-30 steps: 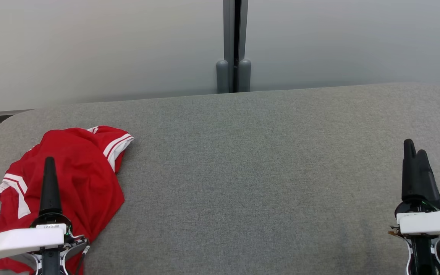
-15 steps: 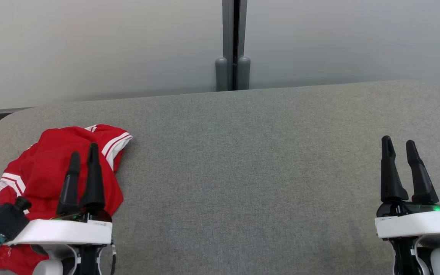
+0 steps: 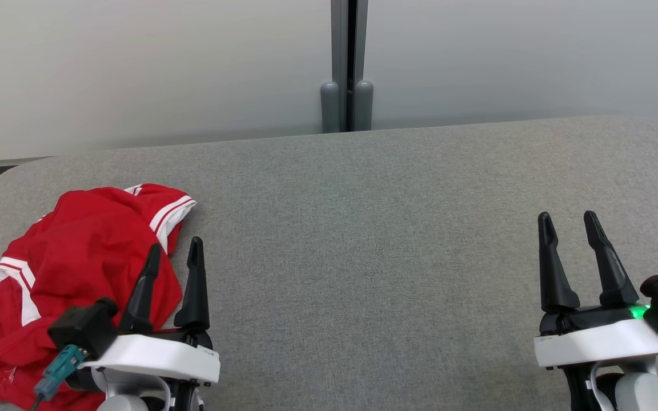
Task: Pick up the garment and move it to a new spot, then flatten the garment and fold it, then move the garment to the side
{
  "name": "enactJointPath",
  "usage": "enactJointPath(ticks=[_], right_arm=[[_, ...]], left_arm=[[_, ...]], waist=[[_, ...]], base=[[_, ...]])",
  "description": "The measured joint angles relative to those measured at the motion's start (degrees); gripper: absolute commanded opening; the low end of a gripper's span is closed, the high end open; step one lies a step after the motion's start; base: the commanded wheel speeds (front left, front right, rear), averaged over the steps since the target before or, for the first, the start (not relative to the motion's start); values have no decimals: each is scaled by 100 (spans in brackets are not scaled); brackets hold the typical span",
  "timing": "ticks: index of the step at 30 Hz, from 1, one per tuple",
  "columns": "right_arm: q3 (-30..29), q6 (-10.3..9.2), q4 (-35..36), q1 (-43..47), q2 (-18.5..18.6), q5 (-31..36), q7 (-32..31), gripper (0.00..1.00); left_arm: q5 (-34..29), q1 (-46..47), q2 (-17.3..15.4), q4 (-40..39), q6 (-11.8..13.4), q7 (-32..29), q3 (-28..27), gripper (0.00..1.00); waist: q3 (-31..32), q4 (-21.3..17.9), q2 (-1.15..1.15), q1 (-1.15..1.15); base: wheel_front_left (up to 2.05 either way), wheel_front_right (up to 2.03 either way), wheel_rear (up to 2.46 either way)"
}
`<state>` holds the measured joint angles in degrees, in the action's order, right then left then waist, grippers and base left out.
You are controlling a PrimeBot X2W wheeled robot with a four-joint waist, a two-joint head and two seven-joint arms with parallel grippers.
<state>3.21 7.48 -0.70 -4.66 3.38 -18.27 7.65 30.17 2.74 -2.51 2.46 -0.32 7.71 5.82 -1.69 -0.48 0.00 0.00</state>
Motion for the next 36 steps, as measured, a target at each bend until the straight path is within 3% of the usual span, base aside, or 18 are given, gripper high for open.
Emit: enactJointPath(ticks=[22, 29, 36], right_arm=[[177, 1, 16, 61, -62, 1597, 319, 100], [201, 1, -10, 85, -63, 1411, 408, 100], [146, 1, -238, 146, -60, 538, 495, 100]], left_arm=[[-1401, 19, -370, 97, 678, 326, 771, 100], [-1536, 35, -333, 48, 779, 416, 846, 100], [-1490, -36, -169, 93, 552, 494, 622, 100]], waist=[[-36, -10, 0, 0], [-28, -2, 0, 0], [14, 9, 0, 0]], base=[[0, 0, 0], [0, 0, 0], [0, 0, 0]])
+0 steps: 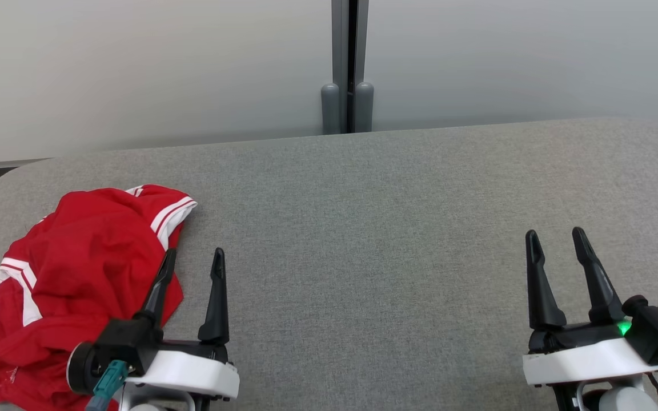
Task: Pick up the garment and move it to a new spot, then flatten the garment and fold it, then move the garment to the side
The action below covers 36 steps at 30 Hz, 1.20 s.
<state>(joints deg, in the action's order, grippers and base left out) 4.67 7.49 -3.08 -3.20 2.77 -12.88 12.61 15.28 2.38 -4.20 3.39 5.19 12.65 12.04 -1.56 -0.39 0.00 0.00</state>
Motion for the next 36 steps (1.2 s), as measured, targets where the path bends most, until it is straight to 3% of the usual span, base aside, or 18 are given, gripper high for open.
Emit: enactJointPath(ticks=[9, 19, 36], right_arm=[[44, 0, -447, 57, 0, -56, 102, 100], [124, 0, -860, 41, 2, -149, 204, 100], [159, 0, -851, 31, 4, -121, 236, 100]], left_arm=[[43, -191, 134, 533, -263, 100, -285, 100], [-155, -191, 141, 708, -208, 204, -116, 100], [-299, -187, 143, 754, -185, 244, -105, 100]], waist=[[86, -16, 0, 0], [170, 3, 0, 0], [199, 210, 0, 0]], base=[[0, 0, 0], [0, 0, 0], [0, 0, 0]])
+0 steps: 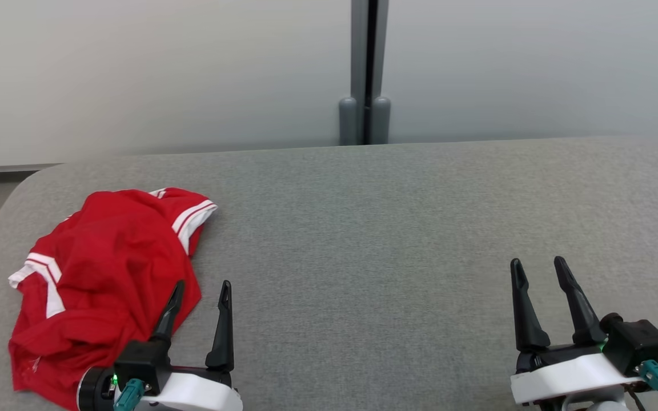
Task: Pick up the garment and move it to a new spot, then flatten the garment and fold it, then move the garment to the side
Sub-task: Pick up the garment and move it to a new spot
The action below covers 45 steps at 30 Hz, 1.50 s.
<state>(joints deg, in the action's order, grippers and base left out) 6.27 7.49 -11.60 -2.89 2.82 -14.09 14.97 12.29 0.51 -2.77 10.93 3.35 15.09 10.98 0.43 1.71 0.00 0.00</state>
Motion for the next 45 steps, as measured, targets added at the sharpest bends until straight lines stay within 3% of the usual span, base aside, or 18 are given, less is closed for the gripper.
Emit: enactJointPath(ticks=[7, 23, 30, 42, 45], right_arm=[[172, 0, -4, 64, 1, -46, 10, 100], [582, 0, -40, 138, 0, -253, 14, 100], [698, 0, -109, 141, -2, -355, 14, 100], [573, 0, -83, 86, -1, -305, 14, 100], [488, 0, -47, 5, -3, -226, 14, 100]], left_arm=[[-11, 8, 0, 1, 9, 5, -59, 100], [-164, -59, -2, -31, -35, 5, -423, 100], [-174, -142, -3, -31, -51, 5, -505, 100], [-60, -99, -5, -53, -10, 5, -692, 100], [-202, 82, -12, 2, -146, 5, -742, 100]], waist=[[23, 370, 0, 0], [85, 1890, 0, 0], [155, 2369, 0, 0], [6, 2201, 0, 0], [-123, 2110, 0, 0]], base=[[0, 0, 0], [0, 0, 0], [0, 0, 0], [0, 0, 0], [0, 0, 0]])
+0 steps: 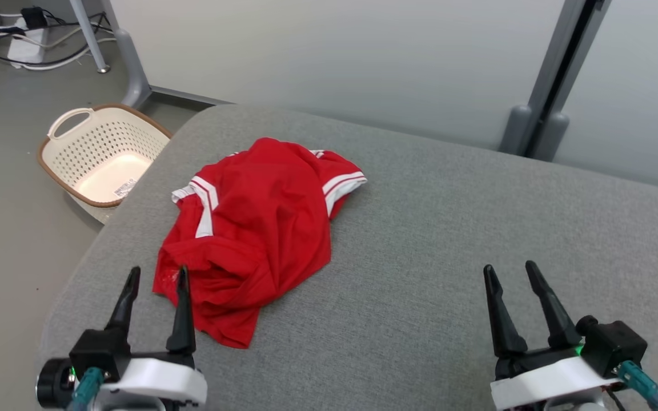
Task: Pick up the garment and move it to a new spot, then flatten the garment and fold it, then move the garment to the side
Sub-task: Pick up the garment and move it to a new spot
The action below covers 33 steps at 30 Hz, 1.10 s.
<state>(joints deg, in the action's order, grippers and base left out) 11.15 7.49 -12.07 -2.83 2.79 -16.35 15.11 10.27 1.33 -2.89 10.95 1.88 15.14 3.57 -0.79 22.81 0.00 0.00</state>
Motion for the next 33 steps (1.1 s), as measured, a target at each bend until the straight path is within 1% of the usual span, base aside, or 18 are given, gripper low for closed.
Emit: enactJointPath(ticks=[3, 6, 10, 13, 14, 16, 19, 22, 24, 30, 31, 32, 33], right_arm=[[-152, 0, 55, -114, 2, 105, 0, 100], [-259, 0, 134, -257, -2, 252, 0, 100], [-476, 0, 201, -353, 2, 415, 0, 100], [-533, 0, 210, -451, 3, 550, 0, 100], [-526, 0, 220, -481, 1, 579, 0, 100], [-527, 0, 263, -545, 1, 650, 0, 100], [-636, 0, 326, -565, 1, 694, 0, 100], [-686, 0, 348, -572, 4, 730, 0, 100], [-672, 0, 370, -617, 0, 748, -1, 100], [-659, 0, 425, -702, 2, 793, 0, 100], [-655, 0, 426, -716, 2, 793, 0, 100], [-653, 0, 434, -726, 4, 793, 0, 100], [-653, 0, 435, -738, 4, 793, 0, 100]], left_arm=[[-20, 288, -62, 190, -170, 1, -78, 100], [19, 684, -265, 661, -392, -51, -89, 100], [319, 1469, -447, 1172, -669, -648, -94, 100], [486, 2002, -619, 1440, -798, -1132, 0, 100], [661, 2179, -622, 1523, -837, -1282, -24, 100], [956, 2505, -615, 1648, -872, -1591, -44, 100], [1126, 2904, -723, 1833, -889, -2075, 13, 100], [1093, 3213, -947, 2114, -887, -2339, 26, 100], [1021, 3391, -1085, 2334, -842, -2535, 63, 100], [1021, 3702, -1254, 2927, -838, -2838, 114, 100], [1013, 3728, -1292, 3019, -840, -2864, 130, 44], [1021, 3753, -1313, 3099, -845, -2854, 129, 4], [1038, 3783, -1330, 3167, -846, -2809, 124, 0]], waist=[[-185, -102, 0, 0], [-413, -222, 0, 0], [-754, -388, 0, 0], [-1011, -515, 0, 0], [-1092, -560, 0, 0], [-1251, -654, 0, 0], [-1474, -794, 0, 0], [-1665, -940, 0, 0], [-1771, -1042, 0, 0], [-2024, -1305, 0, 0], [-2056, -1340, 0, 0], [-2082, -1369, 0, 0], [-2104, -1393, 0, 0]], base=[[0, 0, 0], [0, 0, 0], [0, 0, 0], [0, 0, 0], [0, 0, 0], [0, 0, 0], [0, 0, 0], [0, 0, 0], [0, 0, 0], [0, 0, 0], [0, 0, 0], [0, 0, 0], [0, 0, 0]])
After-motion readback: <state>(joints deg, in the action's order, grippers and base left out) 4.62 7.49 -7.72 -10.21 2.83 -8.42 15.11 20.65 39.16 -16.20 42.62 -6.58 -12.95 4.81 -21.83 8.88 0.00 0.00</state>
